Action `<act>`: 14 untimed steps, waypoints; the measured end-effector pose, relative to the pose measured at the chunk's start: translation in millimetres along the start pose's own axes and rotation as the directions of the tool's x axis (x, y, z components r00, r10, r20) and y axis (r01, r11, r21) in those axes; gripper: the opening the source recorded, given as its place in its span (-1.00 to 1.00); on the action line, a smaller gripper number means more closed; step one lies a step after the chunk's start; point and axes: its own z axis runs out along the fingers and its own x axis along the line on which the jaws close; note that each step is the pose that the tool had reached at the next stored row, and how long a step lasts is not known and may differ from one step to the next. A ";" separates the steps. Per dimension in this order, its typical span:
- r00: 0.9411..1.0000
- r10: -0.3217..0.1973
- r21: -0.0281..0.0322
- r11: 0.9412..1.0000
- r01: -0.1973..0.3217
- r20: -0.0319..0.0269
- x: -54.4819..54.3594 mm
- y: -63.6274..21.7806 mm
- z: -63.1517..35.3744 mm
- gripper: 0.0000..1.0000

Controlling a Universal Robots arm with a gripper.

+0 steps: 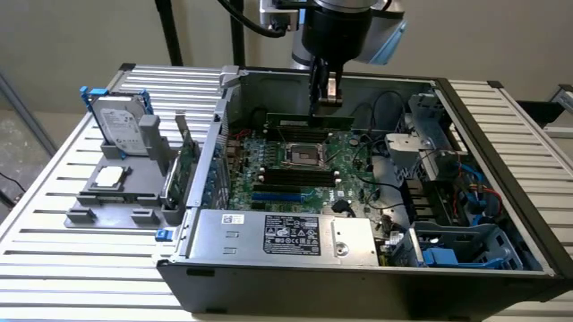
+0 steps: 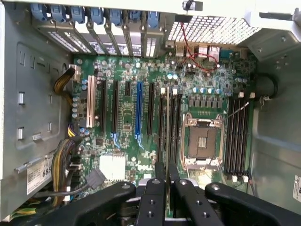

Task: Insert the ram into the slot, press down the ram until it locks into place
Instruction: 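Insert the ram into the slot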

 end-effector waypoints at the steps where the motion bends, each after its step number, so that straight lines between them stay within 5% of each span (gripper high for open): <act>1: 1.000 0.000 0.000 1.000 0.000 0.000 0.1 0.0 2.0 -0.73; 14: 1.000 0.008 0.000 1.000 -0.008 0.000 -0.5 4.7 25.6 -0.73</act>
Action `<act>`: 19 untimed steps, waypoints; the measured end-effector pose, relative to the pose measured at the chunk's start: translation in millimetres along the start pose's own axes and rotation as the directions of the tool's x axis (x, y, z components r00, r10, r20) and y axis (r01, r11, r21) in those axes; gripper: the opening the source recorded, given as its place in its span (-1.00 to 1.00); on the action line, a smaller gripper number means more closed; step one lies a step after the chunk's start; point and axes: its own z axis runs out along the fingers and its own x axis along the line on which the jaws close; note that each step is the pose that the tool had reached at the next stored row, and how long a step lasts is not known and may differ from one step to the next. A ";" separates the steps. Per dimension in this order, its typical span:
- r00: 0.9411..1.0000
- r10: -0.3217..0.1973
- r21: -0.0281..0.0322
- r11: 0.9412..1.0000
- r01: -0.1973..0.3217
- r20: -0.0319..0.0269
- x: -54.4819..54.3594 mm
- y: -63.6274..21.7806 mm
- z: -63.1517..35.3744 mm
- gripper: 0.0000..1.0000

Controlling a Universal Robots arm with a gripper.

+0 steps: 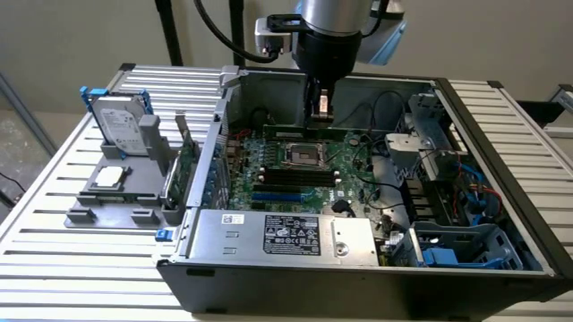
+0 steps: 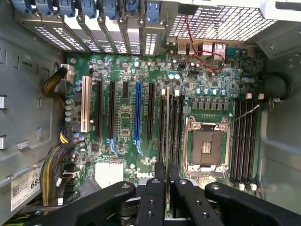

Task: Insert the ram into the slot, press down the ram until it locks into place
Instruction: 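Insert the ram into the slot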

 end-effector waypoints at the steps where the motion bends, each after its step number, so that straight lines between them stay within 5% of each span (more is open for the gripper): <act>1: 1.000 0.001 0.000 1.000 -0.001 0.000 -1.4 0.6 2.1 -0.73; 10: 1.000 0.007 0.000 1.000 -0.007 0.000 -18.3 2.3 19.4 -0.73; 19: 1.000 0.008 0.000 1.000 -0.008 0.000 -19.6 -4.7 35.6 -0.73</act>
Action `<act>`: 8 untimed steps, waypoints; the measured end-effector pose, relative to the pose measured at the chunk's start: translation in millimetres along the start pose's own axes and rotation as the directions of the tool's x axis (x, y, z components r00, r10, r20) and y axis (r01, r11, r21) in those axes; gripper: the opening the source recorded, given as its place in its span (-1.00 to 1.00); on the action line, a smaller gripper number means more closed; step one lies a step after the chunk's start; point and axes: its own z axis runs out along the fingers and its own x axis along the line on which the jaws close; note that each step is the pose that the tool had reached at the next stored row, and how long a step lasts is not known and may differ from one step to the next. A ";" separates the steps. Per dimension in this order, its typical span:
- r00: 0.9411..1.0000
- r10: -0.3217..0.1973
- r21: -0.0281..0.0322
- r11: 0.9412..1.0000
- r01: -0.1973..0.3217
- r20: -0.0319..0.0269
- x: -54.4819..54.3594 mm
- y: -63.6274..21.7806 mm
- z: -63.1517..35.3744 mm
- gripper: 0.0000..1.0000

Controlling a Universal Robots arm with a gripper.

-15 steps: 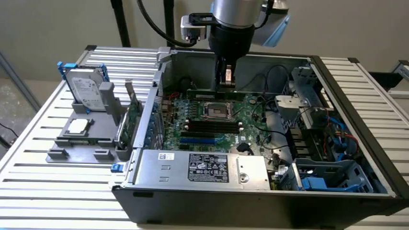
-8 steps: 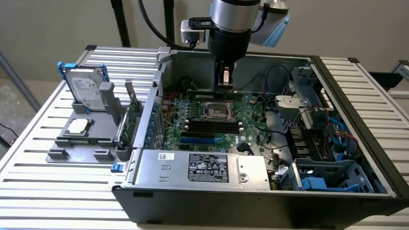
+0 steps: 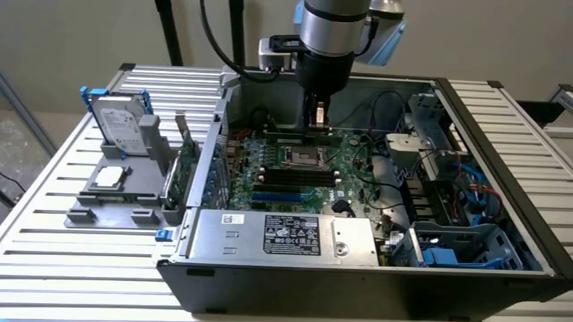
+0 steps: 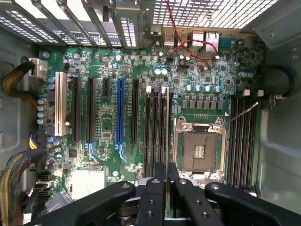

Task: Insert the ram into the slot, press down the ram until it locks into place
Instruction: 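Insert the ram into the slot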

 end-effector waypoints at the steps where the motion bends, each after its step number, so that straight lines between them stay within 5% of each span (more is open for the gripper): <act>1: 1.000 0.000 0.000 1.000 0.000 -0.001 0.1 -0.3 1.8 -0.73; 8: 1.000 0.000 0.000 1.000 0.000 -0.007 0.7 -1.8 14.5 -0.73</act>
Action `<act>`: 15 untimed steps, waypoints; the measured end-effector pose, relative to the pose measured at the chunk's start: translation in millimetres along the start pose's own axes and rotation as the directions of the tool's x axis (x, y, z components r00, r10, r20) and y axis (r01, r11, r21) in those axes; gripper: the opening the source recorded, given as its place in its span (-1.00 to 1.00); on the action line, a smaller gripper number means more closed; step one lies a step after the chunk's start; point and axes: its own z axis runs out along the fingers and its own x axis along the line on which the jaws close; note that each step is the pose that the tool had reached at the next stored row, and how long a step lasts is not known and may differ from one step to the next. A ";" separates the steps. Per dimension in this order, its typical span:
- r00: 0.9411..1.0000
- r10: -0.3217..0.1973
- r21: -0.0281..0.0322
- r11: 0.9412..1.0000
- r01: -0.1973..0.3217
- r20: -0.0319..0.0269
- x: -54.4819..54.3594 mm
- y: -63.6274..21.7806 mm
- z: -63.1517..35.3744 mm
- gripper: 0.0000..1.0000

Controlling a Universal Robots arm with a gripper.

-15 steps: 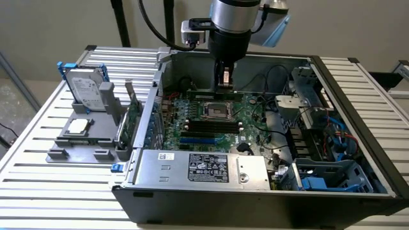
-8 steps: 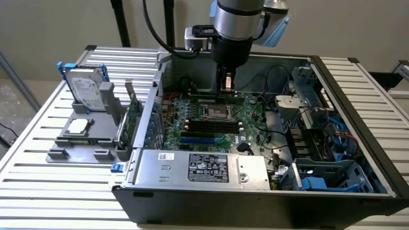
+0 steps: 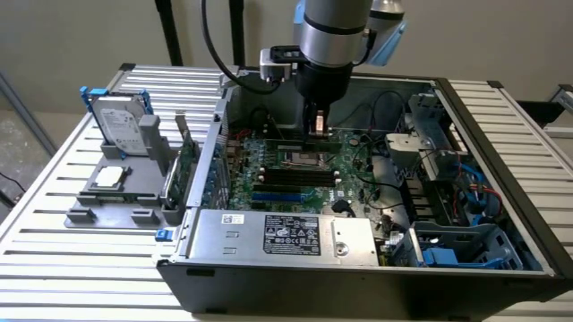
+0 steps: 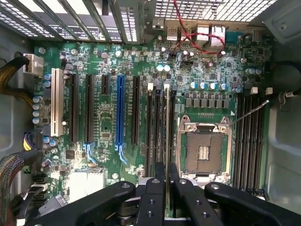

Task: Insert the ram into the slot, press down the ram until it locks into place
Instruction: 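Insert the ram into the slot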

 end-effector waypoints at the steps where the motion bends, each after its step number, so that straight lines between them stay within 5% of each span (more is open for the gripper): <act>1: 1.000 0.000 0.000 1.000 0.000 -0.001 0.1 -0.1 1.8 -0.73; 8: 1.000 0.000 0.000 1.000 0.000 -0.010 0.6 -0.5 13.7 -0.73; 15: 0.999 0.001 0.003 1.000 -0.001 -0.032 1.1 -0.8 20.9 -0.73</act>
